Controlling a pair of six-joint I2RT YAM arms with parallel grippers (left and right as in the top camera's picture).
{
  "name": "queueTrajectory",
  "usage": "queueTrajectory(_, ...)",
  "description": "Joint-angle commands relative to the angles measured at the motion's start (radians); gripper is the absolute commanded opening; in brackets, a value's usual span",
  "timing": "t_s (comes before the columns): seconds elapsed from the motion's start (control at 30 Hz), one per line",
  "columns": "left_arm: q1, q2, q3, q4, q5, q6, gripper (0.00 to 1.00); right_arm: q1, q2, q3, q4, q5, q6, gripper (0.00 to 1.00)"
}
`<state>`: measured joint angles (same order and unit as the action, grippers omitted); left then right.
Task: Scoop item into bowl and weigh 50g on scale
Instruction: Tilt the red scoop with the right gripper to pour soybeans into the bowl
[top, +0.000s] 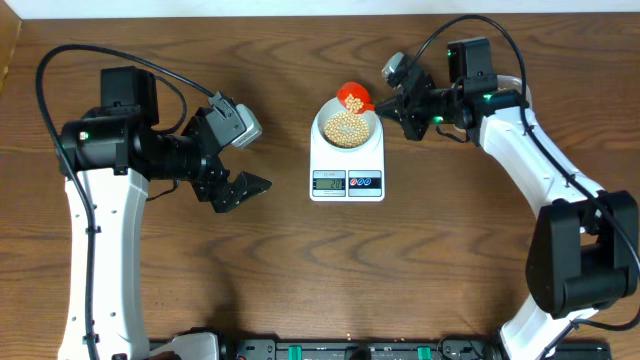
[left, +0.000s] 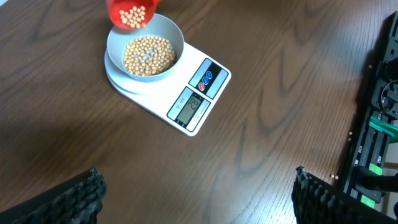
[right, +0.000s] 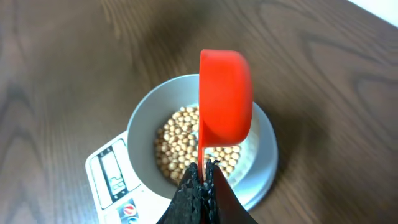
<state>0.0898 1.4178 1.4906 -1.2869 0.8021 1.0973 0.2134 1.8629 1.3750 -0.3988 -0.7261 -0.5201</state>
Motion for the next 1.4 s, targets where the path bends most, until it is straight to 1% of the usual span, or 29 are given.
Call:
queueTrajectory(0.0, 0.003, 0.000, -0.006, -0.006, -0.003, 0.009, 0.98, 0.025, -0.035, 0.002, -0.002, 0.054, -0.045, 0.01)
queueTrajectory(0.77, 0.003, 0.000, -0.006, -0.006, -0.003, 0.009, 0.98, 0.044, -0.064, 0.002, -0.003, 0.093, -0.074, 0.01)
queueTrajectory(0.93, 0.003, 0.000, -0.006, -0.006, -0.003, 0.010, 0.98, 0.060, -0.068, 0.002, -0.012, 0.126, -0.129, 0.01)
queueTrajectory(1.37, 0.003, 0.000, -0.006, -0.006, -0.003, 0.010, 0.98, 0.069, -0.073, 0.002, -0.017, 0.151, -0.132, 0.01)
